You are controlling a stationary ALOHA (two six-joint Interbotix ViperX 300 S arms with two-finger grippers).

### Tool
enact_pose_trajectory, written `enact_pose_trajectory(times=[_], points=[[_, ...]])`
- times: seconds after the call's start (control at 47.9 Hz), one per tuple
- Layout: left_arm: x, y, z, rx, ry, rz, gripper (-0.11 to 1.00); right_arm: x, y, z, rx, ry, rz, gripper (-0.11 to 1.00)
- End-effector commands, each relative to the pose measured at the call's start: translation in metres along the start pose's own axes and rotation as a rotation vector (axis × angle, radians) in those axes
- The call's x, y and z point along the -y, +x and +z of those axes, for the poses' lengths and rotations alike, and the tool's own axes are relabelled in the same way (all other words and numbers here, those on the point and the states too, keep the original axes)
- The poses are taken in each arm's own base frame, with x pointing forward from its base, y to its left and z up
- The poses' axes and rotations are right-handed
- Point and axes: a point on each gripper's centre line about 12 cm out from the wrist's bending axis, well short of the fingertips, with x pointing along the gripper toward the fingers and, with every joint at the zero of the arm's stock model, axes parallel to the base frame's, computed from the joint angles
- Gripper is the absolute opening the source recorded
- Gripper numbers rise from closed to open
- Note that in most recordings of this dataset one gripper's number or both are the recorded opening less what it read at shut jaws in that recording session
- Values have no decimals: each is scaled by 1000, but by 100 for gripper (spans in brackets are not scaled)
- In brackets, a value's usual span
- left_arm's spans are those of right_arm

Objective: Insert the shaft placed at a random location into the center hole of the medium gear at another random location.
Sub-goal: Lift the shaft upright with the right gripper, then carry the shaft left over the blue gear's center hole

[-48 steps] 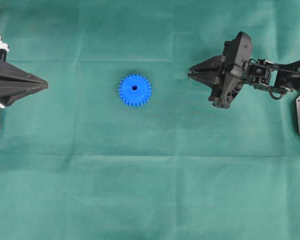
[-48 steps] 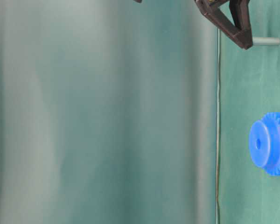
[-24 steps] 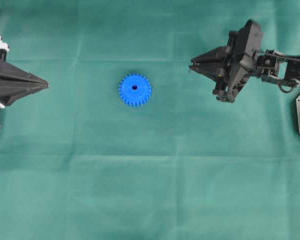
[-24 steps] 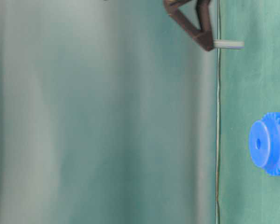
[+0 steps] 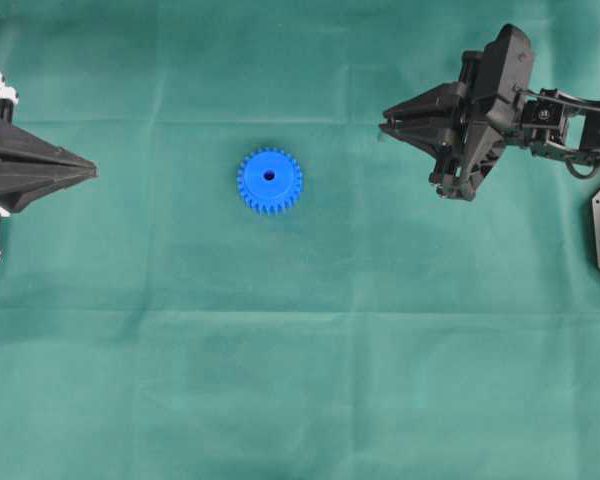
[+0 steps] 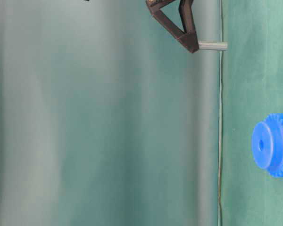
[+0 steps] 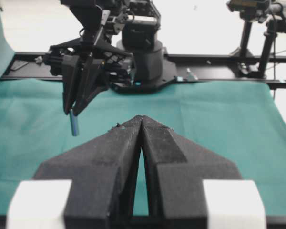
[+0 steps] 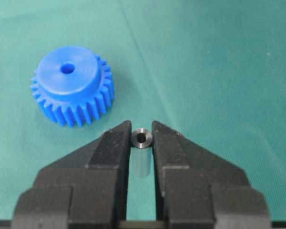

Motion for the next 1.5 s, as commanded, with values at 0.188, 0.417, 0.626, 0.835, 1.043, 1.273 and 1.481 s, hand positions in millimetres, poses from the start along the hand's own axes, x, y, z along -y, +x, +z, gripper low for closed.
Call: enact_pose_trajectory(times=[0.188, 0.417, 0.626, 0.835, 1.043, 1.273, 1.481], points=[[0, 3, 8, 20, 2, 1, 0, -11, 14, 19, 36, -14, 30, 13], [0, 3, 8, 18, 2, 1, 0, -25, 40, 32, 36, -25, 63, 14], [0, 3, 8, 18, 2, 1, 0, -38, 65, 48, 36, -34, 87, 13], [0, 3, 8, 20, 2, 1, 0, -44, 80, 57, 32, -39, 95, 13], [0, 3, 8, 18, 2, 1, 0, -51, 92, 65, 37, -44, 108, 13], [0, 3, 8, 20, 2, 1, 0, -60, 101, 72, 36, -49, 124, 14], [0, 3, 8, 18, 2, 1, 0, -62, 106, 74, 34, -50, 127, 13]])
